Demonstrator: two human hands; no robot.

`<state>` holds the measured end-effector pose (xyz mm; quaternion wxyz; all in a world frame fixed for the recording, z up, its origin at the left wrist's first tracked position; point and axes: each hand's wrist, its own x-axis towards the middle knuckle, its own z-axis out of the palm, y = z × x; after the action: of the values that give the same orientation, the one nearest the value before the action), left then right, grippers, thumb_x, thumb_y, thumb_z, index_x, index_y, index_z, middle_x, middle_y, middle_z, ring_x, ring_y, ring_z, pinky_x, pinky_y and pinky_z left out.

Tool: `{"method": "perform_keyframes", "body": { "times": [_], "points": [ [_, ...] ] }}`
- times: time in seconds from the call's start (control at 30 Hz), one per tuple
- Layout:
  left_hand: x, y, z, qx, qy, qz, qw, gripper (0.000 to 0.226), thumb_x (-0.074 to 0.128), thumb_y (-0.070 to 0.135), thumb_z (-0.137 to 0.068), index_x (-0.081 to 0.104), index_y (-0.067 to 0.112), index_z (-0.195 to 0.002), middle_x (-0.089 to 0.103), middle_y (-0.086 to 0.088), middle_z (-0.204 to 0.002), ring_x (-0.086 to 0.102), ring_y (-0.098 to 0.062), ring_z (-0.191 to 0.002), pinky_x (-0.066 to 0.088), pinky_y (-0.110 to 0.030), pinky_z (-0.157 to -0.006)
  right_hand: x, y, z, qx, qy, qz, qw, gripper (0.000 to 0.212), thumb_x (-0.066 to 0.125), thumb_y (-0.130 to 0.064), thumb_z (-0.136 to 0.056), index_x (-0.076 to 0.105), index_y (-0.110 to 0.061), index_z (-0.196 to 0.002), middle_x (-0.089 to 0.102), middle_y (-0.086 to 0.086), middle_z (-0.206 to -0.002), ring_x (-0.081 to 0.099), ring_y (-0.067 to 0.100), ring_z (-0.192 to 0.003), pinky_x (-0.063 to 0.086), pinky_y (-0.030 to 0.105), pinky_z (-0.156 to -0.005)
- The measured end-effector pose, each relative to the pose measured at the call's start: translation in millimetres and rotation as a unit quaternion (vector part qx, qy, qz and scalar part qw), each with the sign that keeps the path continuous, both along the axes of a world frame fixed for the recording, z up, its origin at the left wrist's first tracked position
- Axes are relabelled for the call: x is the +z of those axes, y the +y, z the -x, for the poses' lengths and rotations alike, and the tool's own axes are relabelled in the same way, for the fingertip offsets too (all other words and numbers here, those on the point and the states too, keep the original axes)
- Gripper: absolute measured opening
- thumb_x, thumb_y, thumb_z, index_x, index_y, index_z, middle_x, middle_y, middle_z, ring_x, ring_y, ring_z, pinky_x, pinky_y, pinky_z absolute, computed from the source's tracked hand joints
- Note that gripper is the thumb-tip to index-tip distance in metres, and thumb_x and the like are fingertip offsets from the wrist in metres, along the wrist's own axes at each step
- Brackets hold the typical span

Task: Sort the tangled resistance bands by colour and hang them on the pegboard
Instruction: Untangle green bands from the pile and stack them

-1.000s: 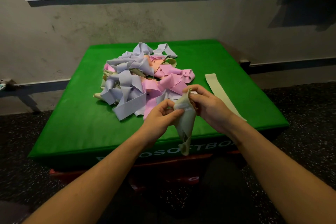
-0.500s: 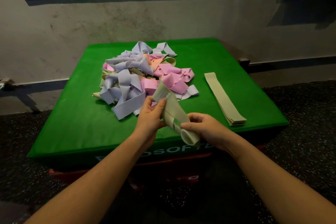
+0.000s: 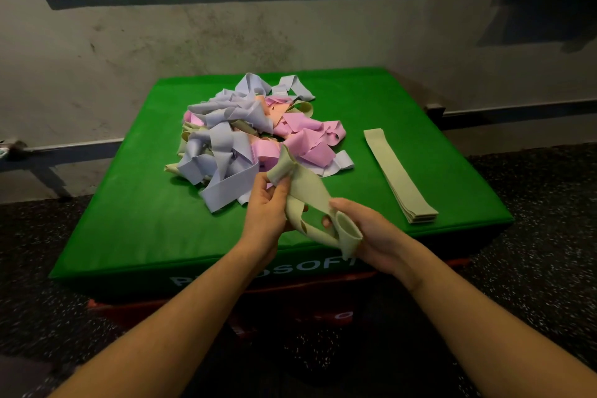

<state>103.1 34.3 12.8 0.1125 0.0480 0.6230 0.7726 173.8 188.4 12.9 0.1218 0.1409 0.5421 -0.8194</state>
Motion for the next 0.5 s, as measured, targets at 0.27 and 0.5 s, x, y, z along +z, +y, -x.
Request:
{"method": "perform_keyframes", "body": {
  "times": [0.27,0.5],
  "points": [
    [-3,-3,9,0.067,0.020,0.002,0.998,0.004,0.049,0.027,-0.104,0.052,0.028,-0.101,0.063,0.004,-0.085,0.061,-0.015,-0.076,0.058,-0.043,-0.059,-8,9,-3,0.041,0.047,0.106,0.992,0.069,0.081,-0.001,-0.071,0.052,-0.008,-0.134,0.067,0.015,-0.124,0.067,0.025,-0.106,0.058,0.035,-0.084],
    [-4,2,-3,0.050,0.122,0.033,0.991,0.010,0.050,0.022,-0.103,0.053,0.030,-0.098,0.061,-0.001,-0.087,0.057,-0.013,-0.075,0.050,-0.036,-0.067,-11,-6,5,-0.078,0.070,-0.280,0.954,0.023,0.067,-0.017,-0.092,0.066,-0.017,-0.115,0.070,0.009,-0.094,0.065,0.008,-0.066,0.054,0.029,-0.048]
  ]
}}
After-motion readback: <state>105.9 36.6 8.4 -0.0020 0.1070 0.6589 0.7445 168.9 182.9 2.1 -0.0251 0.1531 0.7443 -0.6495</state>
